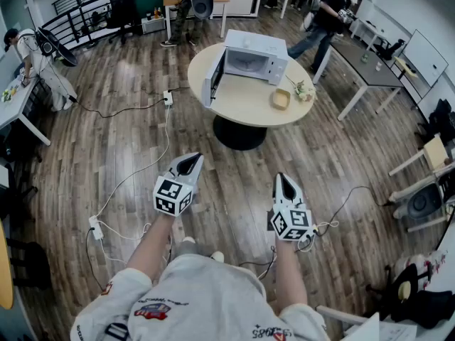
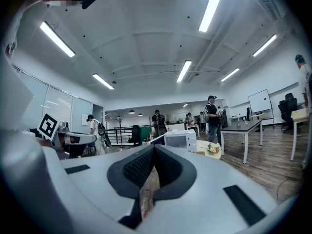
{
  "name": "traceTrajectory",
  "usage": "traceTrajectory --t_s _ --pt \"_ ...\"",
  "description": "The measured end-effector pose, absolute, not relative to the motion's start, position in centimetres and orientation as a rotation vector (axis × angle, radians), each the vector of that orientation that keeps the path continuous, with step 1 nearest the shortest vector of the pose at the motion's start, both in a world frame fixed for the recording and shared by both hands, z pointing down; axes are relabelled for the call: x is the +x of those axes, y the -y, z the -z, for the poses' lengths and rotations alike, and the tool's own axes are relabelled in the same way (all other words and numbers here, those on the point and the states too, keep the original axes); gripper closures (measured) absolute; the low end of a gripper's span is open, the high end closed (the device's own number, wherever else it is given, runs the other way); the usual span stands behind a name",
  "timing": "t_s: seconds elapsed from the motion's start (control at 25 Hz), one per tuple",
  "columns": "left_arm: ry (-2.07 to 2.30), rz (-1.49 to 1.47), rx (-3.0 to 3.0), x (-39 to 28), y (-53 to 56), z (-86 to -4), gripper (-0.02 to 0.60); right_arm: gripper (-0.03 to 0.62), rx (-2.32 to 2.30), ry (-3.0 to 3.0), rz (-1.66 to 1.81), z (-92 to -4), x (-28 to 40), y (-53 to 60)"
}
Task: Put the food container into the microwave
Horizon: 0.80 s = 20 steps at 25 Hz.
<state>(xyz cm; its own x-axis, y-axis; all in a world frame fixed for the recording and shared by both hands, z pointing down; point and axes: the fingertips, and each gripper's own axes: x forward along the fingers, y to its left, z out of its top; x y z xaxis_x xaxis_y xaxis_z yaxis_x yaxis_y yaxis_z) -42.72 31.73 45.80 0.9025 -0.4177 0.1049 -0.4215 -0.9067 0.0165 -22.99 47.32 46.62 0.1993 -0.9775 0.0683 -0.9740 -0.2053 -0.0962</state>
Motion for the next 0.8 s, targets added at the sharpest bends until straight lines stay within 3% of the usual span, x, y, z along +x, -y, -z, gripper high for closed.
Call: traceTrajectory --t_s 0.32,0.52,0.68,0.8 --pt "0.678 -0.172 3.014 -43.1 -31.0 -46.9 0.577 0.588 -2.427 -1.938 0.177 -47.3 -22.5 -46.9" --pt "0.69 -0.184 3.004 -43.6 -30.7 -47.2 0.577 0.487 -2.428 -1.948 0.147 -46.8 -22.9 -47.3" --pt "0.697 -0.179 3.001 -43.8 -30.5 -47.1 0.577 0.343 -2.465 -1.893 0.082 -46.3 -22.3 -47.7" --pt "0.698 -0.18 3.003 -43.8 -30.5 -47.0 0.577 0.311 -2.486 -1.871 0.084 -46.8 -21.7 -48.0"
